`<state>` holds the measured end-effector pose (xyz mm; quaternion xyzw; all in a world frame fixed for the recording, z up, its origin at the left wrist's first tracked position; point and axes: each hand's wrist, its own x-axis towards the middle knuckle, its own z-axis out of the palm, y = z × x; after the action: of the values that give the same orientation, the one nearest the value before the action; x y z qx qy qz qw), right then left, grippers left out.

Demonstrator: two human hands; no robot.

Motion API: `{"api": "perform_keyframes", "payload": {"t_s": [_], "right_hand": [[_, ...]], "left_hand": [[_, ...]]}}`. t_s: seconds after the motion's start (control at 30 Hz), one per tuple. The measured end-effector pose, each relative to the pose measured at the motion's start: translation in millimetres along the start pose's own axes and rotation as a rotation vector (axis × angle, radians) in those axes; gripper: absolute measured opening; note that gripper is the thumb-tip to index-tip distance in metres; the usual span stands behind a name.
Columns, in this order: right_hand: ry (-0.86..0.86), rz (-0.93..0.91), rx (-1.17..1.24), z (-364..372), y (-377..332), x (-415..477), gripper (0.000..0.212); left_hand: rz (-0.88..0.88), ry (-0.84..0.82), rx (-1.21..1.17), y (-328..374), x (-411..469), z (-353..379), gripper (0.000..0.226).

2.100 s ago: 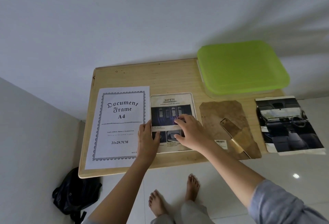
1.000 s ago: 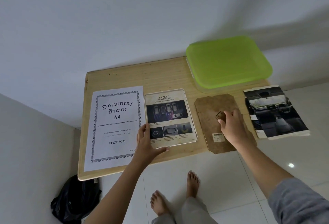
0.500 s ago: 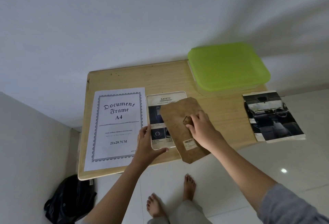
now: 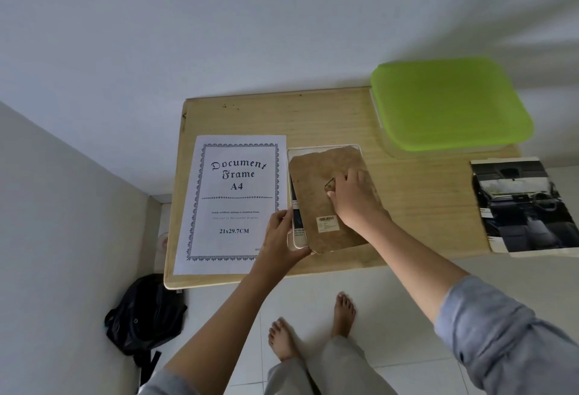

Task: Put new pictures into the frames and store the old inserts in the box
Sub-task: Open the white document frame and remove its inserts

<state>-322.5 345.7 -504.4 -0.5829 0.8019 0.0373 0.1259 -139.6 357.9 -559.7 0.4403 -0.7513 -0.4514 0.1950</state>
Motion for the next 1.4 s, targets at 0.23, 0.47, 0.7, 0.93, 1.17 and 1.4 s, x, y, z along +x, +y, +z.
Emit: {"api": "perform_keyframes", "payload": {"t_s": [0.23,0.47,0.7,0.93,1.17,1.4], "right_hand": [[0.005,0.057,0.043,3,-6,8,0.039],[0.057,0.042,0.130,9,2,7,0.038],[0.130,0.041,0.175,15,6,3,0.040],[0.139,-0.013,0.233,17,17,-1,0.043],[0.146,0.166,0.644,16,74,-21,0.048],[-0.097,0.166,0.932,13,91,-37,0.043]], "left_hand": [[-0.001,-0.060,-0.016,-2,0,5,0.091],[-0.009,-0.061,-0.025,-5,0,5,0.091],[-0.009,-0.074,-0.031,0,-3,4,0.091],[-0.015,-0.020,-0.025,4,-3,5,0.085],[-0.125,0.104,-0.060,15,5,13,0.065],[-0.195,0.104,-0.044,16,14,18,0.076]]}}
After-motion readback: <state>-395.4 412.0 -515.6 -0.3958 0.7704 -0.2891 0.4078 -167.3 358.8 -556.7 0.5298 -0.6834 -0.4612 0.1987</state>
